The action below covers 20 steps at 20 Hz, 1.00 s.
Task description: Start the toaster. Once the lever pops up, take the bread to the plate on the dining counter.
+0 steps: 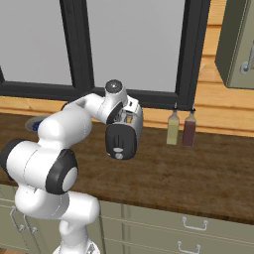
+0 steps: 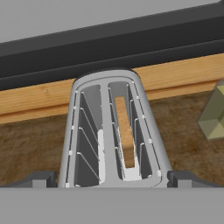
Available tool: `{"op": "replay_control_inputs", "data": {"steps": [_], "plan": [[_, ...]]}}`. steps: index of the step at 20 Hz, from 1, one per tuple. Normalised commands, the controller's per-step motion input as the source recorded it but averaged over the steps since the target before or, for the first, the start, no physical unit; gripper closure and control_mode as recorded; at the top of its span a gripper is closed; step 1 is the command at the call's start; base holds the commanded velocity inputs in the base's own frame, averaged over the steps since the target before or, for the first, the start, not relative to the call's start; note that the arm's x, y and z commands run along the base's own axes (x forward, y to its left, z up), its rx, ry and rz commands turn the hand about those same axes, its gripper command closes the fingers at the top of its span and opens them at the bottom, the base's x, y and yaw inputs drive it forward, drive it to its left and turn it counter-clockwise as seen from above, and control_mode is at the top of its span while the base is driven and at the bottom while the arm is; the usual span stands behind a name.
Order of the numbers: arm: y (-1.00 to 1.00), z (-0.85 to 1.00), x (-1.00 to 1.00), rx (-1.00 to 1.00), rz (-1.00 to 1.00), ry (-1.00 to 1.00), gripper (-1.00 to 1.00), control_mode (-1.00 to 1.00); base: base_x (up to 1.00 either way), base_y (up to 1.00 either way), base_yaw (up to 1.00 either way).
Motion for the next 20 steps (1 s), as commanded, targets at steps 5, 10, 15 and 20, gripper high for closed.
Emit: {"op": "replay_control_inputs", "data": {"steps": [5,10,15,20], "plan": [[0.00,0.00,0.00,0.00,0.00,0.00,-1.00,-1.00,0.00,0.00,0.00],[0.00,0.00,0.00,0.00,0.00,0.00,-1.00,-1.00,0.00,0.00,0.00],[0.00,0.00,0.00,0.00,0.00,0.00,-1.00,-1.00,0.00,0.00,0.00],[0.00,0.00,0.00,0.00,0.00,0.00,-1.00,-1.00,0.00,0.00,0.00]]}}
